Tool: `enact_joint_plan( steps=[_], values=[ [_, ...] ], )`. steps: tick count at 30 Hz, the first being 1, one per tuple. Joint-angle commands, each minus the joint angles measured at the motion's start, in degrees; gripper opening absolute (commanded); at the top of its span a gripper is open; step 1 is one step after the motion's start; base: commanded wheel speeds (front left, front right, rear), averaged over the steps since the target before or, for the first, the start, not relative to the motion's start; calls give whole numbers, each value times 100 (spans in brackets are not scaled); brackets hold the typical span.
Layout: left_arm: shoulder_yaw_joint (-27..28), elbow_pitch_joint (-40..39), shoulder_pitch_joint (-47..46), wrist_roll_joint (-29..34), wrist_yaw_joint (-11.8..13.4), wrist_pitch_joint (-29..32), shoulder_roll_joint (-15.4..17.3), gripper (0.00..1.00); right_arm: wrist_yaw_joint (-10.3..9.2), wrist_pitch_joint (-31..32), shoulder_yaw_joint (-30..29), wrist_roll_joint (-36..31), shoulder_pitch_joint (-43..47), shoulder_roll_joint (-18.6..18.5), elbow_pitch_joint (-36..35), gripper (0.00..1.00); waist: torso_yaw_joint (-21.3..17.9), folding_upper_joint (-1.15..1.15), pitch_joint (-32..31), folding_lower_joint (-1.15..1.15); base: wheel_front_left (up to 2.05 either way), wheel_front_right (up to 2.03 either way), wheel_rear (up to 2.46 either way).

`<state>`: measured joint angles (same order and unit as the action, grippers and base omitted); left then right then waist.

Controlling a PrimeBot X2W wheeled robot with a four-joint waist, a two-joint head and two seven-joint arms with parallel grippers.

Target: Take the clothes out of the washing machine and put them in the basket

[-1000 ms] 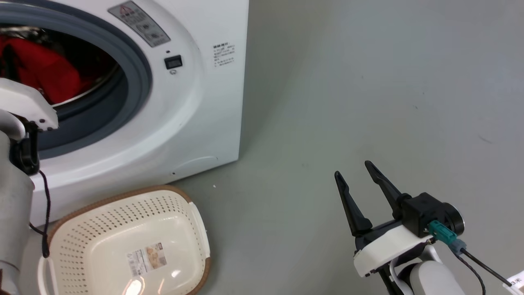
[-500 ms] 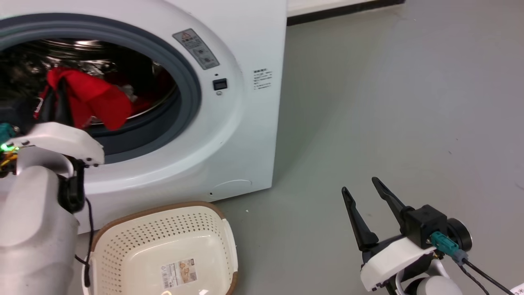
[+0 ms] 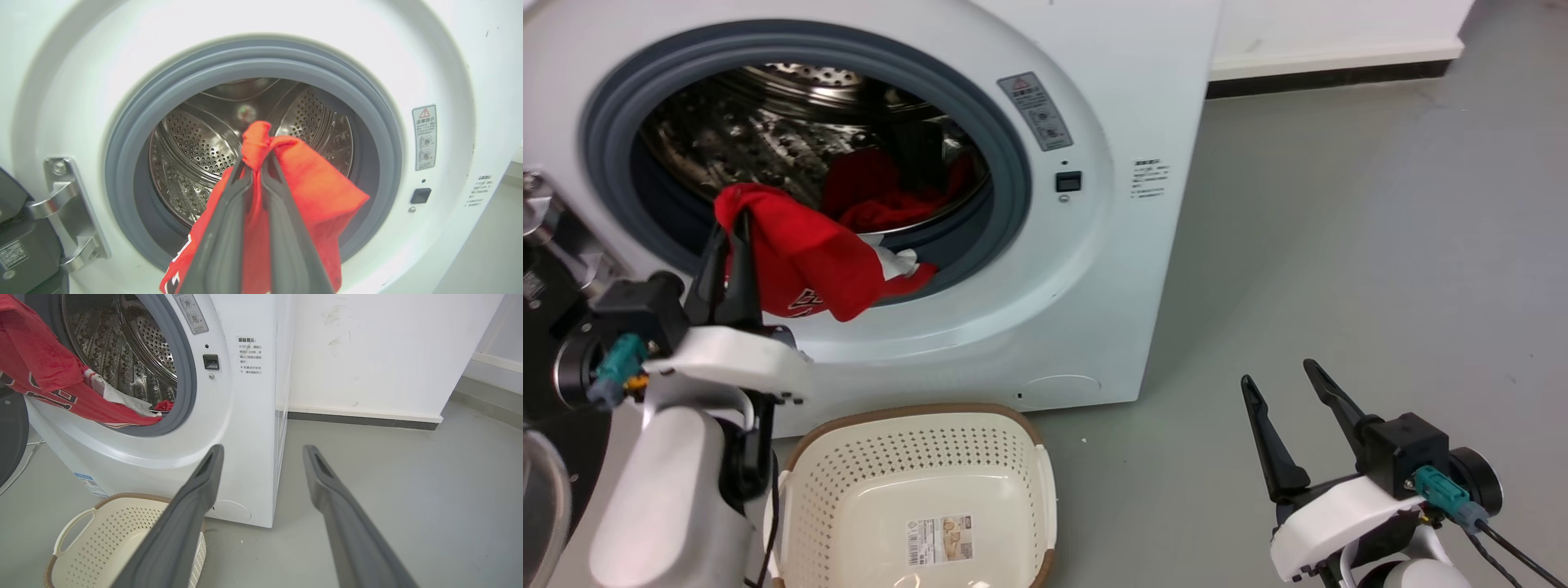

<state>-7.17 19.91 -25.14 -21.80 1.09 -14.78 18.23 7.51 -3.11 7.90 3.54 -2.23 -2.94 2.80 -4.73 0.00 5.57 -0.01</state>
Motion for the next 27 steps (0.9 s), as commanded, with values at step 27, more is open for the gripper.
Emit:
enact_joint_plan(
  steps=[27],
  values=[
    [-675, 407, 1364, -23, -237, -46, -934, 0, -4, 169, 115, -187, -598, 12, -393, 100, 251, 0, 1571, 1, 0, 0, 0]
  ],
)
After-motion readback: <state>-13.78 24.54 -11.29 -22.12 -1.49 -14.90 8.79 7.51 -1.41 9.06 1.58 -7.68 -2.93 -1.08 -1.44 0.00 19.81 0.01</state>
